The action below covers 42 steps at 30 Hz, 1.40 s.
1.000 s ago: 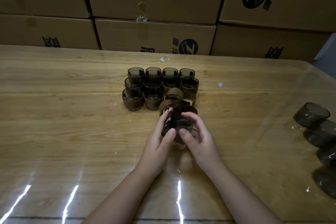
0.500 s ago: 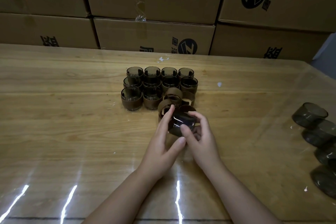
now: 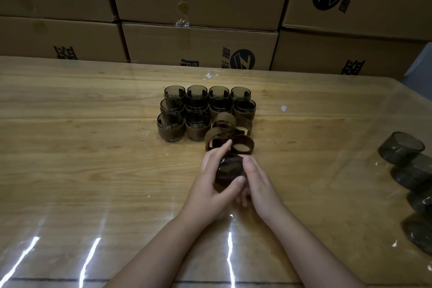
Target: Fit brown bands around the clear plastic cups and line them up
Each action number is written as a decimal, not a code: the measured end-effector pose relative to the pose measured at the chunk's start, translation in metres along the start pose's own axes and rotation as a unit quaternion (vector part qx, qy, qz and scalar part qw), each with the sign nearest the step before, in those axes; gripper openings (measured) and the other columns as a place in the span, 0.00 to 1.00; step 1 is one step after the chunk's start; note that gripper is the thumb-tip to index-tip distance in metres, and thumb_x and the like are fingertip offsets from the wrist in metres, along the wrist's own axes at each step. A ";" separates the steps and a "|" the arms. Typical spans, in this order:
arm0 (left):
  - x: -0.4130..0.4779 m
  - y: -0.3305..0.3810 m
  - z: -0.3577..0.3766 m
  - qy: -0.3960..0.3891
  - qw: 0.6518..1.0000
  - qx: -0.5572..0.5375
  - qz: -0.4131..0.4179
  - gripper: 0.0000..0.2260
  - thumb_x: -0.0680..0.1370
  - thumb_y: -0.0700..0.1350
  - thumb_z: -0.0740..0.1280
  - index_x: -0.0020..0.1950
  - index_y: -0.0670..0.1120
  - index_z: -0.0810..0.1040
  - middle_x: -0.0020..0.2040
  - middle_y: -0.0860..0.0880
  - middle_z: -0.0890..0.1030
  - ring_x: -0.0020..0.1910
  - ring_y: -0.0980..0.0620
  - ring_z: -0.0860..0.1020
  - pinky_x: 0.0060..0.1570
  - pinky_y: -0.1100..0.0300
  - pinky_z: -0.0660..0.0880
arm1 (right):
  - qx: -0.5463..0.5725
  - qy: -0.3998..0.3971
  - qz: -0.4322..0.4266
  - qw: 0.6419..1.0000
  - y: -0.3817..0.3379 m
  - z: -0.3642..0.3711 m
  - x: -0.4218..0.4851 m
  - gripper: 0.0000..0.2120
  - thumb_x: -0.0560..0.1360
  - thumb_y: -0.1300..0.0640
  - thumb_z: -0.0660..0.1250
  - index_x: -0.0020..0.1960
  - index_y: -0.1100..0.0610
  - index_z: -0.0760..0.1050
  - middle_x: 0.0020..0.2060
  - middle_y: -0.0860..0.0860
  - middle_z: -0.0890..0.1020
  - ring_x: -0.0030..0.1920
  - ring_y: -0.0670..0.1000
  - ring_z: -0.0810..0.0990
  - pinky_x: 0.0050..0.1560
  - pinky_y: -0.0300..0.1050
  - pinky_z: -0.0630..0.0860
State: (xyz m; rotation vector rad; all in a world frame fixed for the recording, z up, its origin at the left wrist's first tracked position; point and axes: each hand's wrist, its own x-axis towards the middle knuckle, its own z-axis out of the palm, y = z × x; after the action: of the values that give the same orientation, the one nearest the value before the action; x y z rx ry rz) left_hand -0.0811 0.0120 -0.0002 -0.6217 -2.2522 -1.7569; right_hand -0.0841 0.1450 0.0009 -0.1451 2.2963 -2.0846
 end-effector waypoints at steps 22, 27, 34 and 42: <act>0.012 -0.008 -0.007 0.053 0.979 -0.149 -0.125 0.16 0.71 0.61 0.59 0.52 0.54 0.76 0.44 0.57 0.82 0.43 0.59 0.80 0.41 0.66 0.75 | -0.304 0.025 -0.302 0.903 -0.004 0.004 -0.010 0.26 0.71 0.46 0.66 0.68 0.43 0.65 0.60 0.47 0.69 0.61 0.48 0.71 0.60 0.37 0.70; 0.008 -0.011 -0.002 0.019 0.984 -0.080 -0.157 0.17 0.71 0.65 0.57 0.47 0.58 0.78 0.43 0.53 0.82 0.45 0.53 0.79 0.51 0.47 0.75 | -0.320 0.043 -0.272 0.907 -0.005 0.004 -0.012 0.23 0.73 0.42 0.61 0.65 0.45 0.62 0.55 0.47 0.70 0.47 0.45 0.76 0.40 0.32 0.71; 0.003 -0.005 0.000 0.023 0.987 0.079 -0.140 0.23 0.70 0.70 0.50 0.53 0.57 0.72 0.43 0.59 0.81 0.42 0.61 0.79 0.46 0.52 0.75 | -0.145 0.045 -0.158 0.976 -0.005 0.010 -0.012 0.14 0.72 0.38 0.56 0.56 0.39 0.66 0.53 0.46 0.77 0.50 0.41 0.78 0.45 0.31 0.72; -0.002 0.004 0.002 0.010 0.972 0.230 -0.048 0.30 0.70 0.69 0.49 0.66 0.54 0.64 0.38 0.62 0.74 0.37 0.59 0.75 0.35 0.62 0.67 | 0.087 -0.011 0.094 0.992 -0.010 0.003 -0.003 0.15 0.77 0.36 0.54 0.50 0.41 0.75 0.34 0.42 0.79 0.27 0.37 0.75 0.22 0.29 0.66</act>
State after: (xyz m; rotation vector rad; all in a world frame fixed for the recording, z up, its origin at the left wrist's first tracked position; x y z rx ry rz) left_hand -0.0773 0.0140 0.0016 -0.3999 -2.5833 -1.1945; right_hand -0.0807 0.1411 0.0102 0.0513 2.0151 -2.1581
